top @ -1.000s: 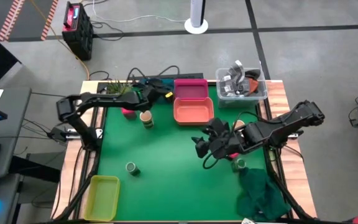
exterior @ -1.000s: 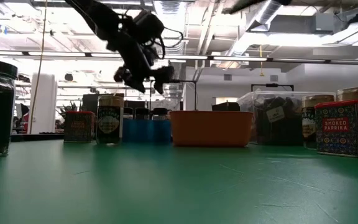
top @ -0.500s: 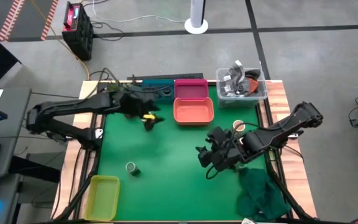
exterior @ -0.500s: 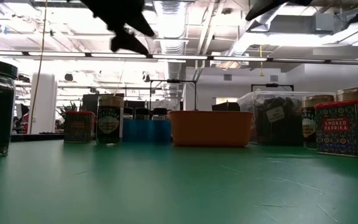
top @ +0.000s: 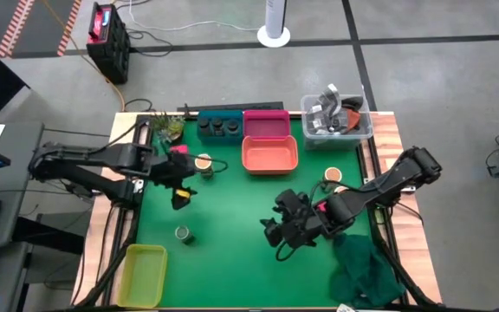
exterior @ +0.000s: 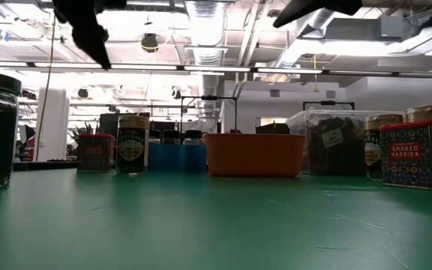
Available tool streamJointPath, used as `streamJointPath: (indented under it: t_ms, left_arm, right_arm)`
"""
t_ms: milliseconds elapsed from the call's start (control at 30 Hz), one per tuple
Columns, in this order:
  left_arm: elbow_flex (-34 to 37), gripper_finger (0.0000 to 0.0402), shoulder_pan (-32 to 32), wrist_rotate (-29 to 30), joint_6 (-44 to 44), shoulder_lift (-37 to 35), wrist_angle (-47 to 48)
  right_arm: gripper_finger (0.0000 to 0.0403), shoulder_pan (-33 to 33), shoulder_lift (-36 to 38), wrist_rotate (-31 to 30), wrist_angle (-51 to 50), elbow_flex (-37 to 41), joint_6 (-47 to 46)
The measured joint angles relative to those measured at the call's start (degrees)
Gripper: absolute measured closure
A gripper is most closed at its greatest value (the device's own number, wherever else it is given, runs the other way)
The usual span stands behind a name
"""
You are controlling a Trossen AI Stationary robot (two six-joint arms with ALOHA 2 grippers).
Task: Sort spices by type
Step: Put the top left gold seasoning bottle into the pink bin
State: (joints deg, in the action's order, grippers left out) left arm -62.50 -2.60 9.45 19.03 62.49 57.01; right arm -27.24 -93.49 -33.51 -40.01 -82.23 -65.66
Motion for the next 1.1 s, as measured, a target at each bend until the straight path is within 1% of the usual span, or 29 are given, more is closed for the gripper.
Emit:
streamJointPath:
  t_ms: [133,400,567,667,867,1000,1100]
  left_arm:
    - [0.0,0.0093,4.1,0.34,-2.76,3.39,2.24]
    - [0.0,0.0068,15.31,0.3,-15.31,9.81,0.48]
    - [0.0,0.0048,20.47,-4.35,-21.17,12.46,-2.46]
    - [0.0,0.0036,22.67,-6.15,-23.03,13.85,-3.09]
    - [0.0,0.0007,25.05,-6.23,-26.61,15.61,-4.81]
    - [0.0,0.0003,25.92,-6.44,-28.82,15.57,-6.55]
    - [0.0,0.0003,26.89,-9.97,-29.03,16.33,-6.91]
  right_arm:
    - [0.0092,-0.51,-0.46,-0.18,-0.19,0.0,-0.82]
    - [0.0092,-0.94,-0.57,-0.29,-0.26,0.0,-3.14]
    - [0.0092,-0.86,-0.59,-0.96,-0.25,0.0,-3.39]
    - [0.0092,-0.62,-0.59,-1.82,-0.24,0.0,-3.35]
    - [0.0092,-0.16,-0.59,-5.43,-0.21,0.0,-3.33]
    - [0.0092,0.44,-0.59,-5.63,-0.21,0.0,-3.07]
    - [0.0092,0.79,-0.59,-5.89,-0.21,0.0,-2.69]
